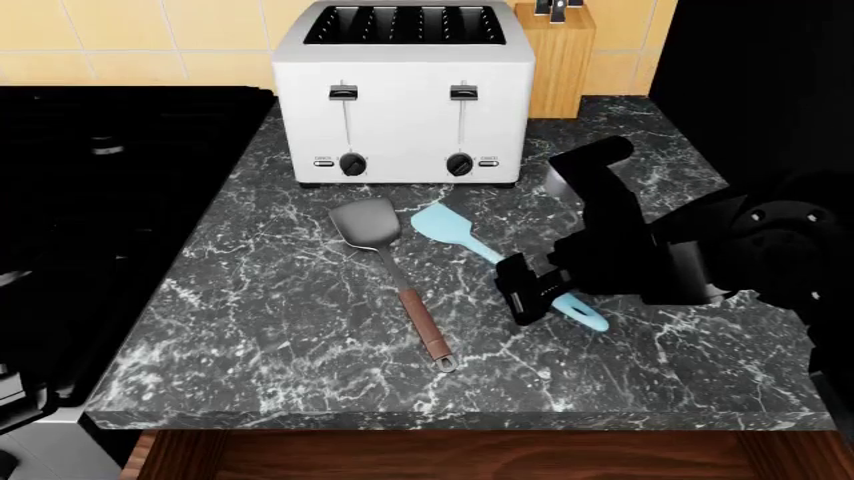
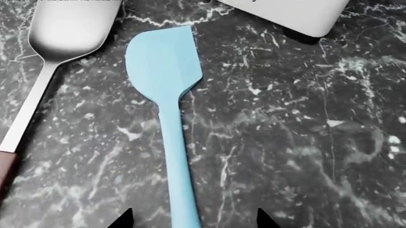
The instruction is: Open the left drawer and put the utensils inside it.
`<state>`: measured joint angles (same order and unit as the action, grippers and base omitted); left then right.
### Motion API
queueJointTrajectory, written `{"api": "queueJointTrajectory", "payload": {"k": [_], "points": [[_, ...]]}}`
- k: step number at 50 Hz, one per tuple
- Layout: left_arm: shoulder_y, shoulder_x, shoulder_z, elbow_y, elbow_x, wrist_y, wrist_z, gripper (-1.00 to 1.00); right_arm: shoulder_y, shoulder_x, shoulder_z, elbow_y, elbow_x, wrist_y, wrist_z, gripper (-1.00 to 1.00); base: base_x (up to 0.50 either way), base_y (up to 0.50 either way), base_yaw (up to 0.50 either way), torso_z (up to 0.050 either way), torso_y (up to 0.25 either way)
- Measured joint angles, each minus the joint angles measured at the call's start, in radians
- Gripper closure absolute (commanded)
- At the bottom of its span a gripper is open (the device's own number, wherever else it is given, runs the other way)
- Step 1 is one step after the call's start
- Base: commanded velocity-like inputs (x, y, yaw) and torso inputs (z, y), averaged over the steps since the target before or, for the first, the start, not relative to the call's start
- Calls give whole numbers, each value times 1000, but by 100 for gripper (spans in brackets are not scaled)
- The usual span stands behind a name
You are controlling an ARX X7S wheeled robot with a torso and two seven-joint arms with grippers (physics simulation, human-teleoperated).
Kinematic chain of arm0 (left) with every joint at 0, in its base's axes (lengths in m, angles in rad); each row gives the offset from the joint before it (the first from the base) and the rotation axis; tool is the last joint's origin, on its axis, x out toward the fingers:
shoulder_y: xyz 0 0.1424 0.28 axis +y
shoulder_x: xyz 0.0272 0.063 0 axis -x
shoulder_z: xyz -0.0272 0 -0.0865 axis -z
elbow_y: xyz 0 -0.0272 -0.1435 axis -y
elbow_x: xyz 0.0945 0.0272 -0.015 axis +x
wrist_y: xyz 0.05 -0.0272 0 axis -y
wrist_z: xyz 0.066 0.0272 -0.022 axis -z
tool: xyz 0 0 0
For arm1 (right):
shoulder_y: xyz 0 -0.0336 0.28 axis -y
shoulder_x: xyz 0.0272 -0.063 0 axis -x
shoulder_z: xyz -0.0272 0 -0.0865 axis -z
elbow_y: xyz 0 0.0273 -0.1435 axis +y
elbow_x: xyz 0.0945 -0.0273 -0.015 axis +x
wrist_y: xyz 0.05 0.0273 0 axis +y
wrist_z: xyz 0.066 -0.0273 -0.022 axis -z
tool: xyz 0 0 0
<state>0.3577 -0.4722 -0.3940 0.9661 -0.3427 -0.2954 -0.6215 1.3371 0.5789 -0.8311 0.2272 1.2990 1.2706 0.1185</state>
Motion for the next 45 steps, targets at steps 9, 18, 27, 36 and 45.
{"api": "queueJointTrajectory", "payload": {"k": [9,18,27,36,45], "points": [[2,-2,-1,1,-1,1,-3,-100,1,-2,-4,-4,-3,2,3,-100,0,0,0,0,0],[4,-4,0,1,-2,3,-6,-100,8,-4,-14,-12,-7,6,8,-100,0,0,0,0,0],[4,-6,2,0,-3,5,-8,-100,10,-5,-24,-35,15,13,9,100,0,0,0,0,0],[5,-9,1,1,-5,6,-10,-100,9,1,-27,-52,27,15,7,100,0,0,0,-2,0],[5,-11,2,1,-6,6,-12,-100,4,9,-25,-61,33,11,18,100,0,-1,-2,0,0]]}}
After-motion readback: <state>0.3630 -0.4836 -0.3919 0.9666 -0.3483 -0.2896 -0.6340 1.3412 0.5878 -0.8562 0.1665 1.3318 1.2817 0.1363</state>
